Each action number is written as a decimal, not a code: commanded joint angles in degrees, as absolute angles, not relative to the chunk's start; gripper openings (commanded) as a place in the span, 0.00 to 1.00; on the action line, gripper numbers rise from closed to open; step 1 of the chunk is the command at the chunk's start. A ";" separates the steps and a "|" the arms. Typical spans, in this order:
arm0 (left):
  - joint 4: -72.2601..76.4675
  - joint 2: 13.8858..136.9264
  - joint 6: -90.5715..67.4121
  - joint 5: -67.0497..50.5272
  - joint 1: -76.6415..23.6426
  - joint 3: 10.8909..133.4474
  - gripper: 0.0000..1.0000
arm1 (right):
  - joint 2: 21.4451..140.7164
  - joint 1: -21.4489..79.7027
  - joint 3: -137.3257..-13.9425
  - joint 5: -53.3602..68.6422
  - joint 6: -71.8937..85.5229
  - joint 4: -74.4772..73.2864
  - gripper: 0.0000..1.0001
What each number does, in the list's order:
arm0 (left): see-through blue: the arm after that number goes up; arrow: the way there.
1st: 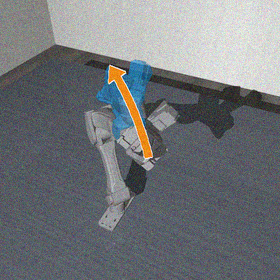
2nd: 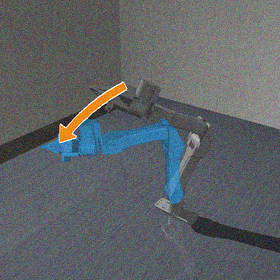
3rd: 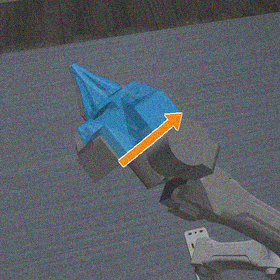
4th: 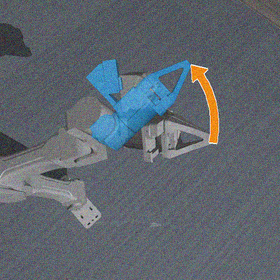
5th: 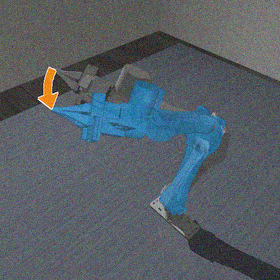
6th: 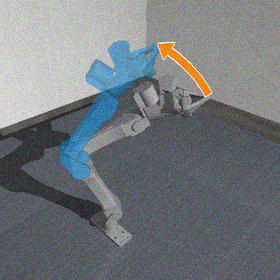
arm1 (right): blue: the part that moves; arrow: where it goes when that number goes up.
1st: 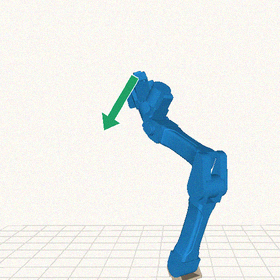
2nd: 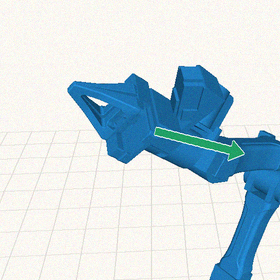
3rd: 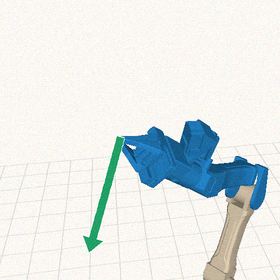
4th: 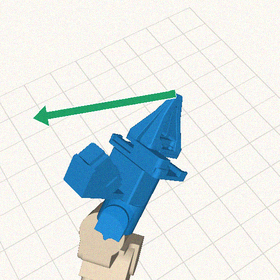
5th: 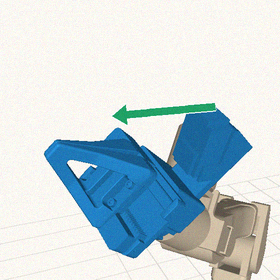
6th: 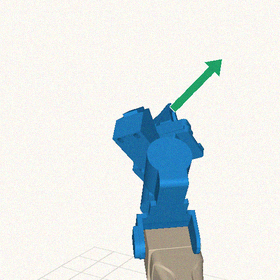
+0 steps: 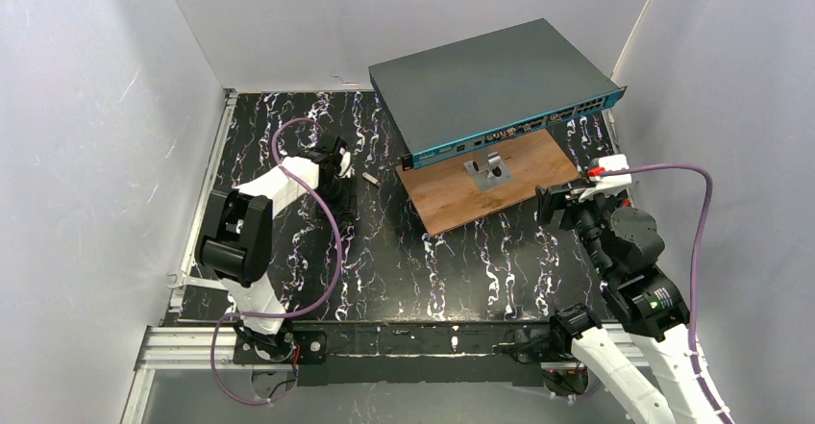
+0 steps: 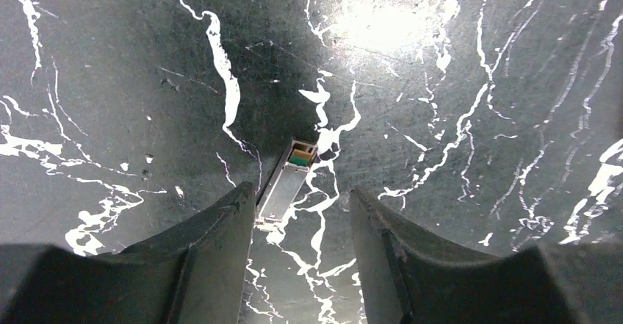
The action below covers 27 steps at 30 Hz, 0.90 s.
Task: Insert the plug into the switch port
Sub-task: Pick up the plug from the center of the board.
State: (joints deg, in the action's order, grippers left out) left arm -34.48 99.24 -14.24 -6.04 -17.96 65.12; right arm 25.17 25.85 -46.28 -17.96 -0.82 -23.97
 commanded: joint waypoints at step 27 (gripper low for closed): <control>-36.84 104.92 -12.08 1.86 -21.88 67.44 0.26 | 27.02 25.60 -47.31 -17.53 -0.35 -20.10 0.94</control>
